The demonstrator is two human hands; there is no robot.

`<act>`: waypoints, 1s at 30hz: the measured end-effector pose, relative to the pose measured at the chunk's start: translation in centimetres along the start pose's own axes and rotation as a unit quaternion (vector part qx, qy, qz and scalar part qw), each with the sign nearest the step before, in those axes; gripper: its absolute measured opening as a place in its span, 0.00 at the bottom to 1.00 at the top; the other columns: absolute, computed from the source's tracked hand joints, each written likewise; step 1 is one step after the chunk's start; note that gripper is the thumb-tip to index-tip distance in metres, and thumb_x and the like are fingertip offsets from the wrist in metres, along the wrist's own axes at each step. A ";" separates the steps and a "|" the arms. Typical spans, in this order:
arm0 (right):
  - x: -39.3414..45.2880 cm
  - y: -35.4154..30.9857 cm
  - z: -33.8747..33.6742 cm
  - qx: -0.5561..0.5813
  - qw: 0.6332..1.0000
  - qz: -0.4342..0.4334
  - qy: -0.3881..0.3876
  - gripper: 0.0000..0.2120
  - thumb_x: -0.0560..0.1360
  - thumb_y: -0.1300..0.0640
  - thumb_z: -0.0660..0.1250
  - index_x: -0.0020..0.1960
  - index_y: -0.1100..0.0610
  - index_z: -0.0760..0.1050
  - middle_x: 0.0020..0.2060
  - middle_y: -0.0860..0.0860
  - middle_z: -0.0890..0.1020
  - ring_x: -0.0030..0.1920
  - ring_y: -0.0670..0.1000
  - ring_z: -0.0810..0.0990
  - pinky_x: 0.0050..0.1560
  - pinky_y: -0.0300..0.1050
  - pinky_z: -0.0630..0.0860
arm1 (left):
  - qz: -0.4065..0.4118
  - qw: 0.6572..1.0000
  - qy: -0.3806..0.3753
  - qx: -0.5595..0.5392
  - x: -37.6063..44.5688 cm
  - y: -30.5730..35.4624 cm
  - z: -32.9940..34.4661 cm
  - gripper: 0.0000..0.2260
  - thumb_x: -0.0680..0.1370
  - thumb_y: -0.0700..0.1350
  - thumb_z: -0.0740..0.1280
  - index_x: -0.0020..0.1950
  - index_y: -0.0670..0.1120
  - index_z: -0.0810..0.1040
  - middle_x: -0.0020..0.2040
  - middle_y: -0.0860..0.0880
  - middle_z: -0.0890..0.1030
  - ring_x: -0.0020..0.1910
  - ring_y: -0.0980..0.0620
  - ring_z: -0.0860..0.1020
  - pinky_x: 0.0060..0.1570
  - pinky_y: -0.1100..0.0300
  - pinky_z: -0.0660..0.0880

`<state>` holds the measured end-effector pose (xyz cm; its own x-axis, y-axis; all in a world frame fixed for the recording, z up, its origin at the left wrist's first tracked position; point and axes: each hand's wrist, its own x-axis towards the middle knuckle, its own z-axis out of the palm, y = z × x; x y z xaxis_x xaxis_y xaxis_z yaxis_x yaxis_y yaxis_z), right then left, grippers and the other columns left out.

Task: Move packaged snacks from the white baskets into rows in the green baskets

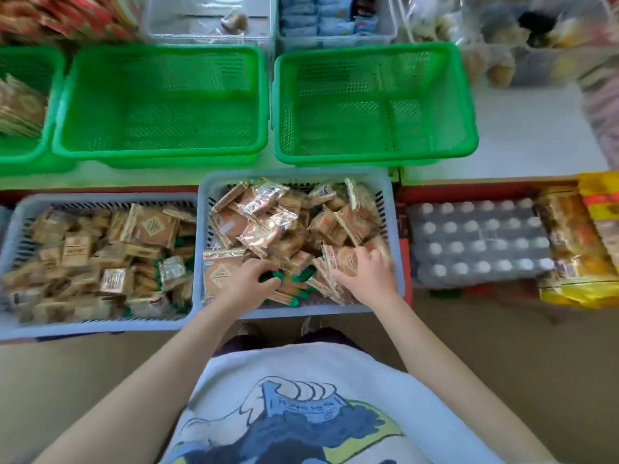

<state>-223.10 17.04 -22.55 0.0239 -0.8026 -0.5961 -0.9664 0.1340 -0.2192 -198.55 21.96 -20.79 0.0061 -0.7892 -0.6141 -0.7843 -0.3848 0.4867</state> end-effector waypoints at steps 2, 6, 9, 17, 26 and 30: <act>-0.1 0.3 0.9 0.044 0.999 0.009 -0.029 0.41 0.74 0.31 0.64 0.78 0.51 0.55 0.74 0.59 0.60 0.72 0.63 0.64 0.63 0.57 0.70 | -0.008 1.000 -0.009 0.002 -0.3 0.4 0.5 0.20 0.81 0.52 0.64 0.73 0.51 0.72 0.71 0.49 0.72 0.68 0.49 0.71 0.66 0.52 0.70; 0.0 -0.1 1.9 0.174 0.984 0.047 -0.010 0.51 0.69 0.35 0.74 0.79 0.51 0.48 0.72 0.62 0.63 0.69 0.63 0.69 0.65 0.56 0.70 | -0.003 1.000 -0.010 0.017 -0.6 1.4 1.0 0.21 0.82 0.52 0.64 0.75 0.51 0.68 0.73 0.49 0.70 0.69 0.48 0.71 0.66 0.51 0.70; -0.1 0.6 1.5 0.247 0.966 0.050 0.060 0.50 0.69 0.46 0.79 0.78 0.55 0.52 0.72 0.59 0.68 0.71 0.61 0.69 0.68 0.55 0.70 | 0.021 0.999 0.006 0.025 -0.7 2.2 0.9 0.21 0.82 0.53 0.63 0.74 0.52 0.69 0.72 0.49 0.71 0.68 0.50 0.71 0.65 0.51 0.71; -1.7 2.4 -3.8 0.411 0.911 -0.002 0.039 0.12 0.76 0.57 0.73 0.59 0.57 0.80 0.46 0.49 0.84 0.42 0.47 0.80 0.40 0.40 0.76 | 0.109 0.992 0.063 -0.010 -0.6 5.9 1.0 0.19 0.80 0.55 0.66 0.69 0.51 0.75 0.64 0.53 0.74 0.59 0.56 0.74 0.55 0.62 0.71; -1.5 -0.5 -3.7 0.466 0.883 -0.051 -0.040 0.07 0.81 0.55 0.67 0.56 0.55 0.80 0.46 0.52 0.84 0.43 0.49 0.83 0.39 0.41 0.79 | 0.025 0.961 0.033 -0.274 0.2 6.7 0.3 0.09 0.73 0.50 0.77 0.50 0.51 0.82 0.44 0.53 0.85 0.39 0.60 0.84 0.34 0.69 0.77; 0.7 1.6 -0.8 0.223 0.974 0.024 -0.014 0.22 0.78 0.42 0.67 0.64 0.56 0.76 0.65 0.54 0.77 0.63 0.55 0.76 0.58 0.49 0.75 | -0.015 0.957 0.057 -0.285 0.3 4.9 0.5 0.07 0.74 0.48 0.76 0.45 0.51 0.80 0.38 0.54 0.83 0.29 0.66 0.79 0.27 0.72 0.70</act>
<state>-224.80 16.18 -22.67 -0.0056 -0.7732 -0.6341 -0.7599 0.4155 -0.4999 -202.71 20.09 -18.86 0.1165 -0.8085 -0.5769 -0.3165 -0.5807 0.7500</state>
